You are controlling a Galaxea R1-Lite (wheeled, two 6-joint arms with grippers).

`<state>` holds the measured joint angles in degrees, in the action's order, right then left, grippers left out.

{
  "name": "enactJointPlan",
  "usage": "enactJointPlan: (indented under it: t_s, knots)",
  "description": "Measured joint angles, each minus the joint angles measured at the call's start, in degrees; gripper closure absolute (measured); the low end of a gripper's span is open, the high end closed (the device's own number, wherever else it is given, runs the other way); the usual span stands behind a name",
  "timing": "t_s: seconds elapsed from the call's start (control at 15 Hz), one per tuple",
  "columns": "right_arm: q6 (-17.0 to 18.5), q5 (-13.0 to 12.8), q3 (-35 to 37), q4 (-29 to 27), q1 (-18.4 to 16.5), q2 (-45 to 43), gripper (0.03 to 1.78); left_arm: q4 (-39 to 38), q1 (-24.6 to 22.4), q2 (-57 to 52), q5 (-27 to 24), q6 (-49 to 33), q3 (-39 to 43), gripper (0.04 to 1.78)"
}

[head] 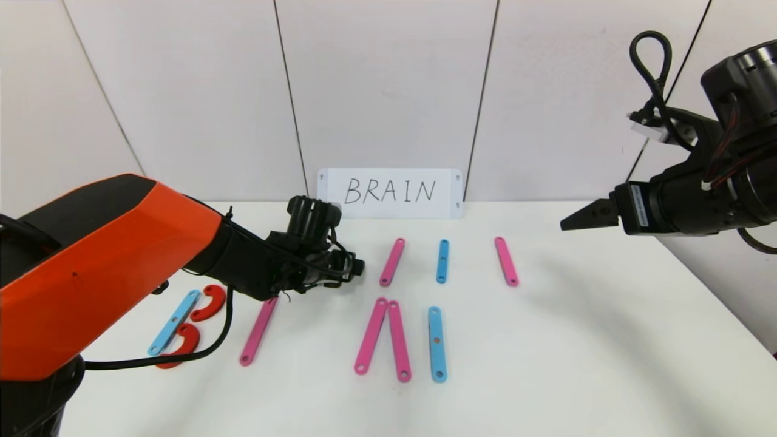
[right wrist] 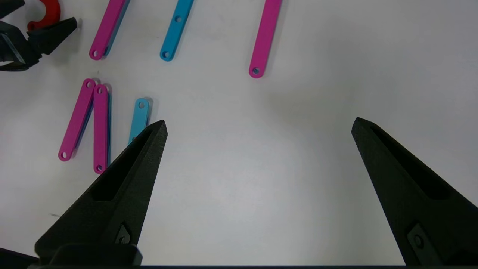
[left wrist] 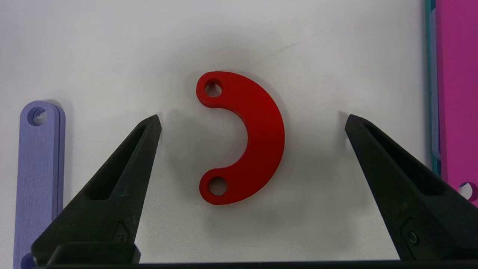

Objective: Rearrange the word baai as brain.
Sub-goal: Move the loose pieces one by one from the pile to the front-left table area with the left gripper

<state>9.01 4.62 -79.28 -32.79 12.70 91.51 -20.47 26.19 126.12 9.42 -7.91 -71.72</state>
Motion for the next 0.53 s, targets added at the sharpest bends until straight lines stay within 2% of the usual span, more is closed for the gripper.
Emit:
enactJointPlan:
  t_s: [0.4,0.53]
  knots:
    - [0.00,0.00,0.00,0.02,0.02,0.00,0.08,0.02,0.00,0.12,0.02,-0.05,-0.02,0.10]
    - [0.00,0.00,0.00,0.02,0.02,0.00,0.08,0.10,0.00,0.28,-0.02,0.00,-0.02,0.17]
